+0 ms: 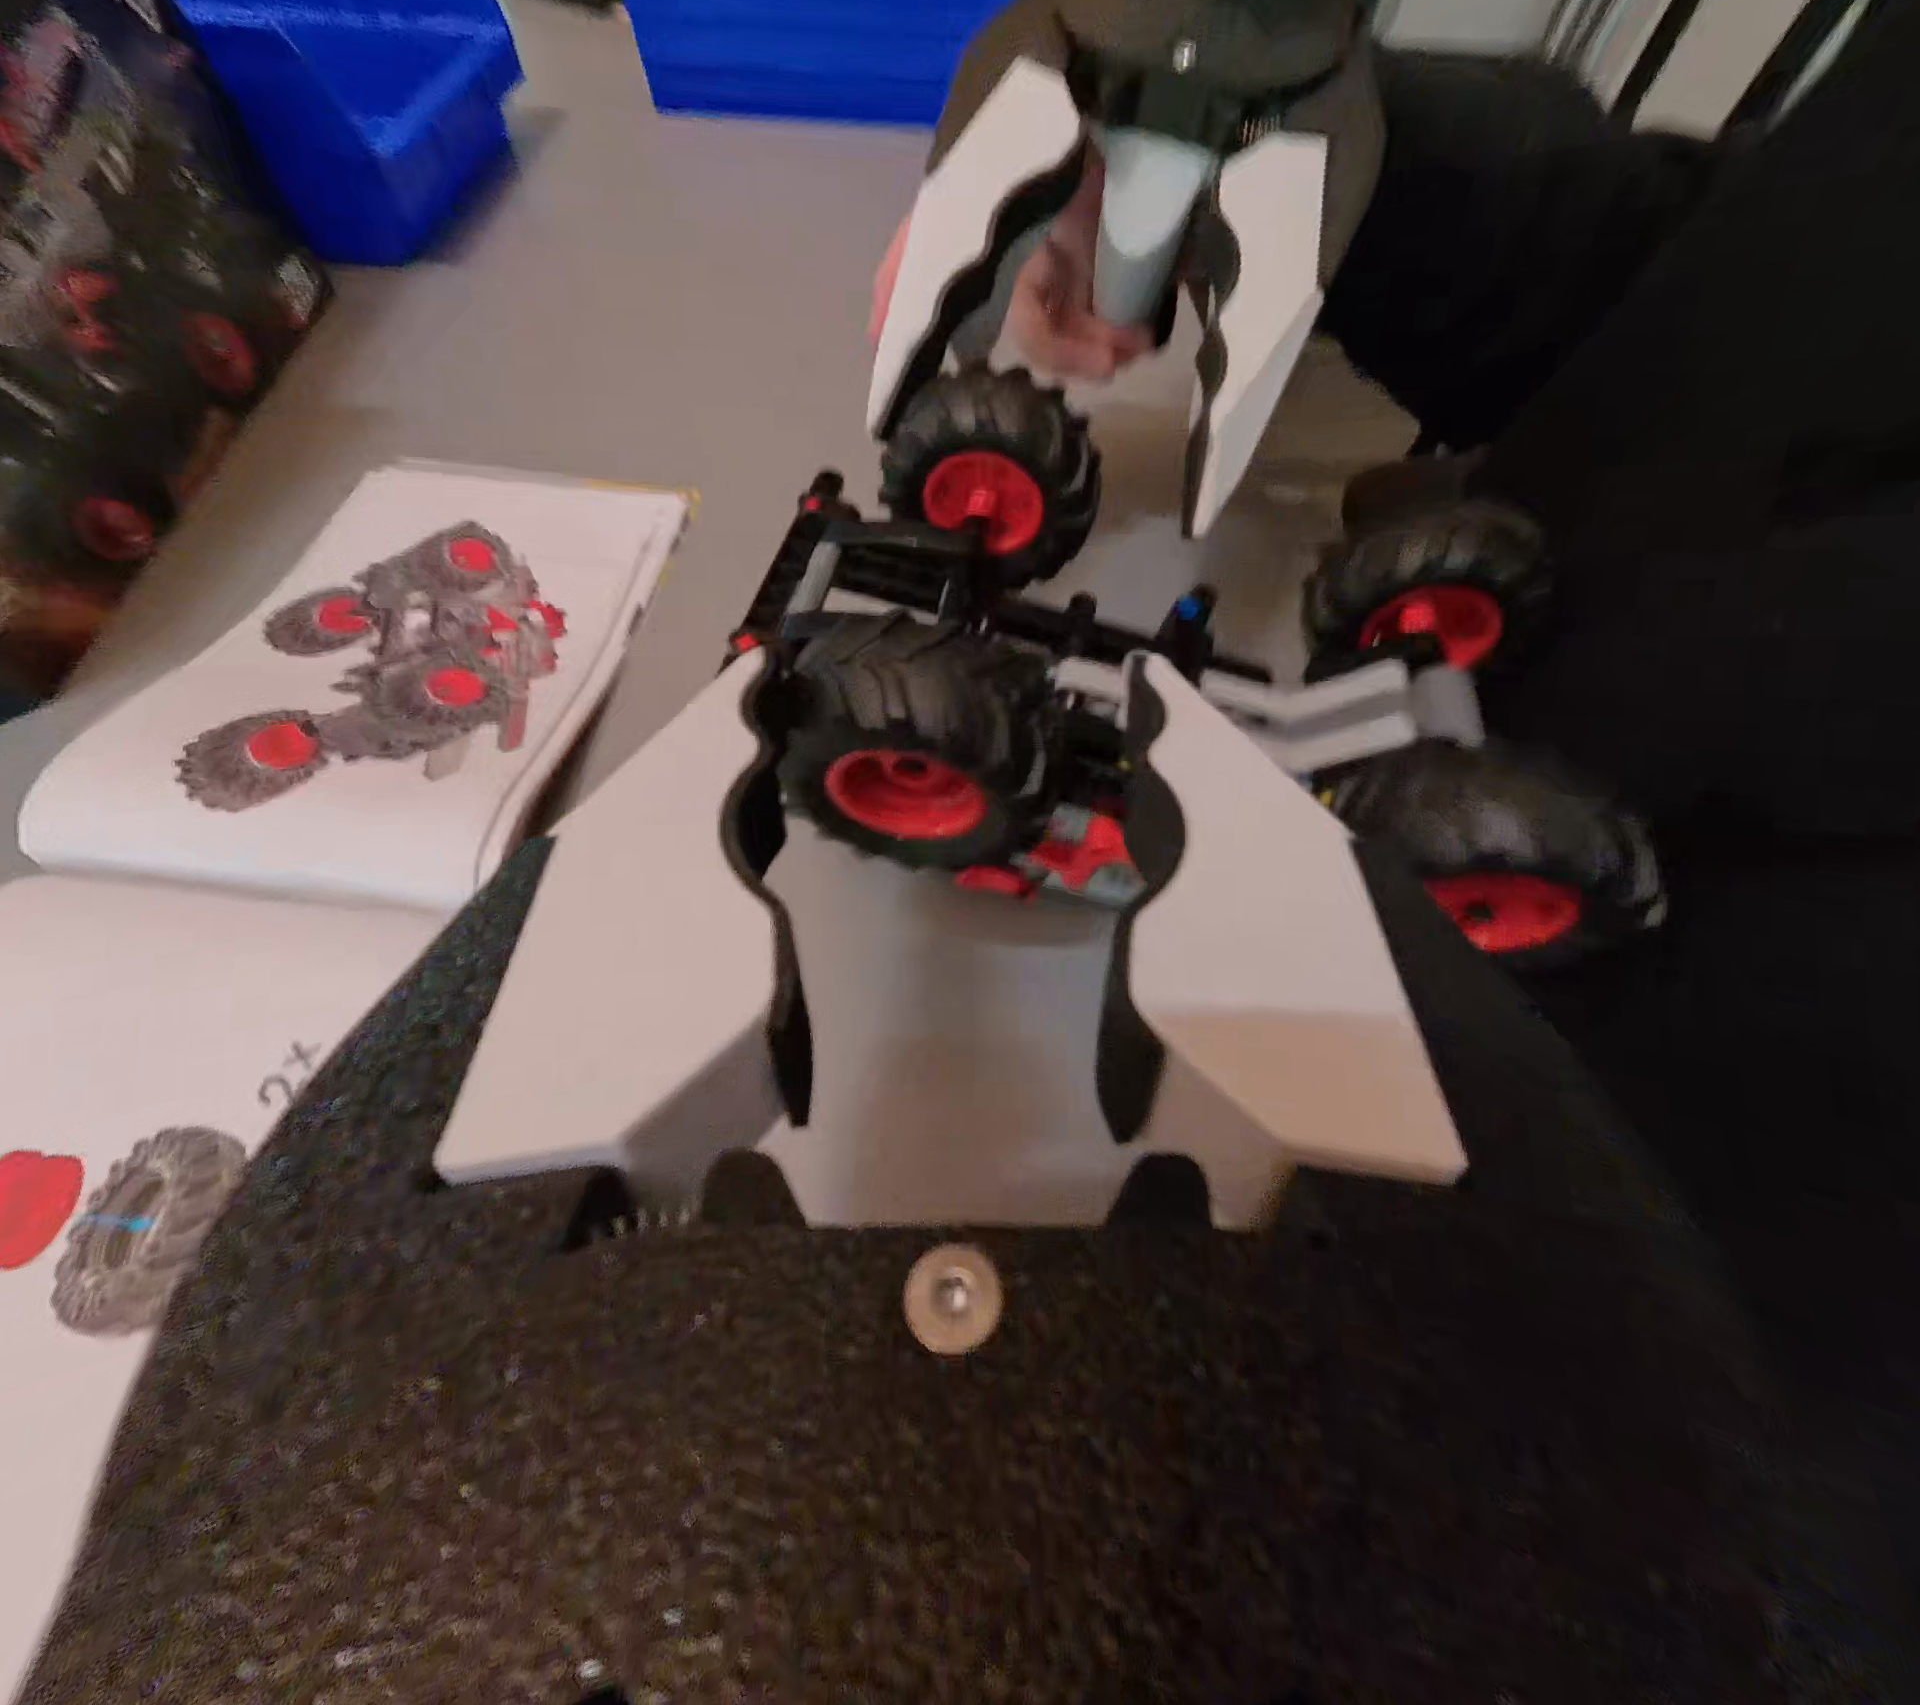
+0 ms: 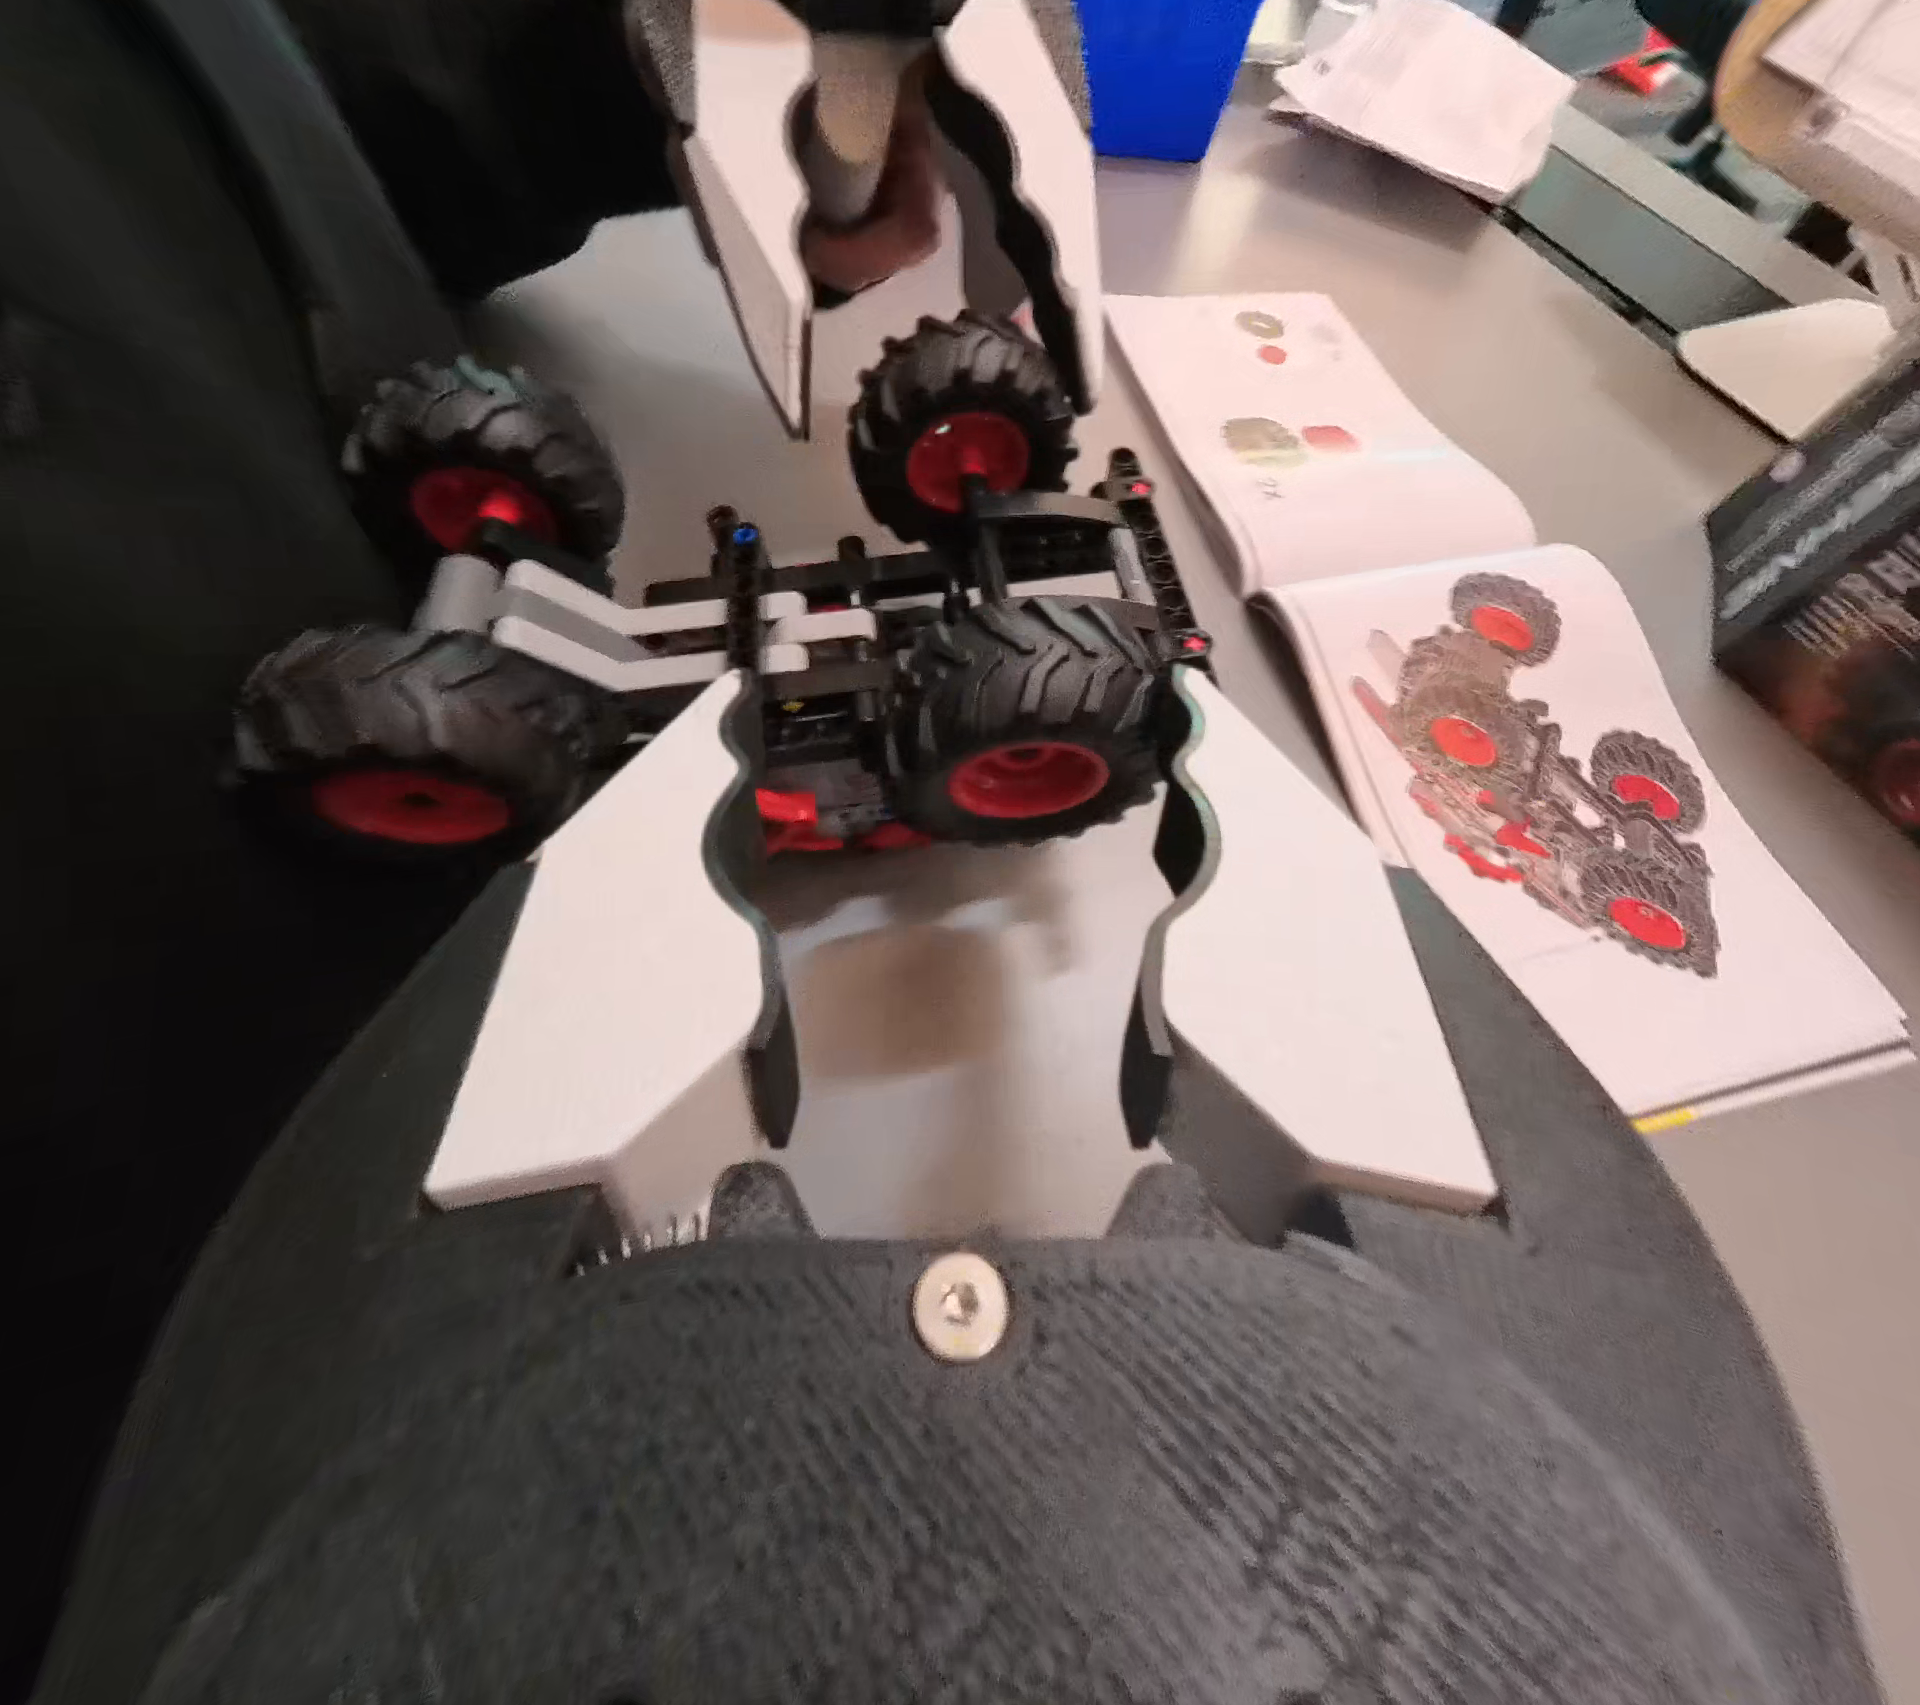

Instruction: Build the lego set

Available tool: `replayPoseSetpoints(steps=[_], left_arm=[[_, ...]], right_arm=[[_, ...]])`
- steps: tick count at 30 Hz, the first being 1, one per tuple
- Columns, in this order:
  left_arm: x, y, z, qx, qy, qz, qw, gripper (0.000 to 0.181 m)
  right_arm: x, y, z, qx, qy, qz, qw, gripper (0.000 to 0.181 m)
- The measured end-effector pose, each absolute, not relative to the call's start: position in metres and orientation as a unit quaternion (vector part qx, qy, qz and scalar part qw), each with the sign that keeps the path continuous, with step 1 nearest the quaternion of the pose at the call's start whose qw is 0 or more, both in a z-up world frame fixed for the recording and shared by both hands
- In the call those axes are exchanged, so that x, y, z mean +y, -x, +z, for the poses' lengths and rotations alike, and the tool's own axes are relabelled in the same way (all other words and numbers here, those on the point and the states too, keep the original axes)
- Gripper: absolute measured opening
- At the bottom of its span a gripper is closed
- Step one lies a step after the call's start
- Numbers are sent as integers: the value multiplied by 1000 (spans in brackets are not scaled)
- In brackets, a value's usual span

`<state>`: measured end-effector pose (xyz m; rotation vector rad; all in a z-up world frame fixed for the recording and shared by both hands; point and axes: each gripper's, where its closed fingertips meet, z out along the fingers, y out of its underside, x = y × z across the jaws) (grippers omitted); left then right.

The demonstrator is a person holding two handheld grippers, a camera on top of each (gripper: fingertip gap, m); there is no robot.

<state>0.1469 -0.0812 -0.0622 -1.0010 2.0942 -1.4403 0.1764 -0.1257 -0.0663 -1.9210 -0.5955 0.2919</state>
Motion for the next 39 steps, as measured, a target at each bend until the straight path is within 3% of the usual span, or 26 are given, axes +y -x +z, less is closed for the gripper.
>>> replayPoseSetpoints(steps=[1,3,4,5,7,13,25,32,39], left_arm=[[-84,-138,-59,757,339,-522,196,37],[-109,-100,-32,754,251,-594,129,22],[-116,-88,-33,763,240,-592,99,14],[-115,-88,-44,780,255,-561,109,11],[-107,-94,-55,783,284,-533,151,39],[-105,-101,-33,726,304,-597,154,41],[-97,-98,-51,741,339,-559,154,47],[-113,-85,-73,761,348,-526,154,69],[-130,-87,-91,791,313,-449,272,77]], right_arm=[[-133,-169,-59,-267,790,126,537,78],[-173,-127,-38,-340,741,239,527,15],[-188,-115,-38,-363,741,272,495,9],[-188,-119,-44,-362,759,245,483,11],[-184,-139,-50,-333,781,181,496,44],[-170,-176,-12,-222,736,165,619,49],[-171,-164,-54,-190,779,178,571,74],[-168,-136,-78,-214,790,152,554,94],[-156,-124,-88,-275,775,68,566,83]])
